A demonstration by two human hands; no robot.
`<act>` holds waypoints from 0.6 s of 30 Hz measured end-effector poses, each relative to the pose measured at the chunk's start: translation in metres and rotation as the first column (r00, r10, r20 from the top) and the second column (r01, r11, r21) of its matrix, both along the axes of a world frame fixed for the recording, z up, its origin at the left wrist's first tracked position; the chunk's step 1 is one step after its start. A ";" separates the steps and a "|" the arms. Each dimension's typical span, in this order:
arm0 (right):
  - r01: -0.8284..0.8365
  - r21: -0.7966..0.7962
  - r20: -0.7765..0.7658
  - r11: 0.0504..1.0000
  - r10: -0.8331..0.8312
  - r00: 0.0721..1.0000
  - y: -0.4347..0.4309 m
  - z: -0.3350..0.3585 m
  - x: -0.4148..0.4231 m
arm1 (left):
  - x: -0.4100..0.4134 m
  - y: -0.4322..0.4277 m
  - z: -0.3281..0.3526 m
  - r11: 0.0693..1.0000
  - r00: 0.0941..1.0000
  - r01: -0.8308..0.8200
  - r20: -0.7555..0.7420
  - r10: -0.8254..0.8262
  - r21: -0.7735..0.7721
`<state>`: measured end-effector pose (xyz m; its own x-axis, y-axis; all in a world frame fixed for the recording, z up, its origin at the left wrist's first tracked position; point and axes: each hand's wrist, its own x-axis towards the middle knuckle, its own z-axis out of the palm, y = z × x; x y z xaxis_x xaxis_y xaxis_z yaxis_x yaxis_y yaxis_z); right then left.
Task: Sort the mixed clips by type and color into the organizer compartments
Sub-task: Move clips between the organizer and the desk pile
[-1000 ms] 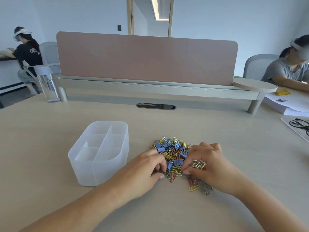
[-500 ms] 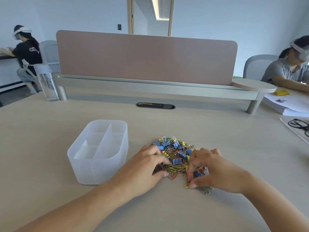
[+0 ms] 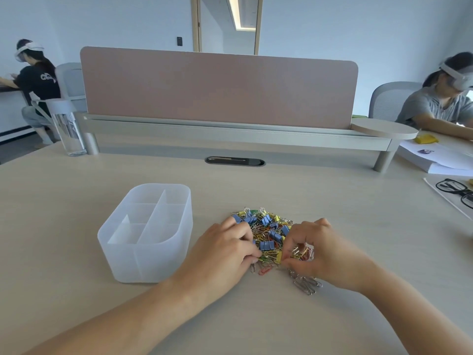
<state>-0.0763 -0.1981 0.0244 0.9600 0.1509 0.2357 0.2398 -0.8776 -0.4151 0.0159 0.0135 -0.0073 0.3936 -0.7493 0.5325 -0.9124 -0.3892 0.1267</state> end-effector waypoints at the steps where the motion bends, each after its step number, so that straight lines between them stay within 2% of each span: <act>1: 0.020 0.047 -0.004 0.999 -0.020 1.000 -0.001 0.001 -0.001 | 0.000 0.000 0.000 1.000 1.000 -0.009 0.018 0.008 0.002; 6: 0.101 0.204 -0.012 0.974 -0.100 0.995 0.000 0.004 0.000 | 0.000 0.001 0.000 0.999 0.998 -0.027 0.061 0.025 0.020; 12: 0.140 0.213 -0.020 0.967 -0.139 0.990 0.001 0.003 0.000 | -0.001 -0.002 -0.001 1.000 0.993 -0.022 0.116 0.020 0.017; 18: 0.148 0.328 -0.045 0.933 -0.141 0.989 0.001 0.003 0.001 | -0.004 -0.003 0.001 0.999 0.993 -0.034 0.117 0.034 0.004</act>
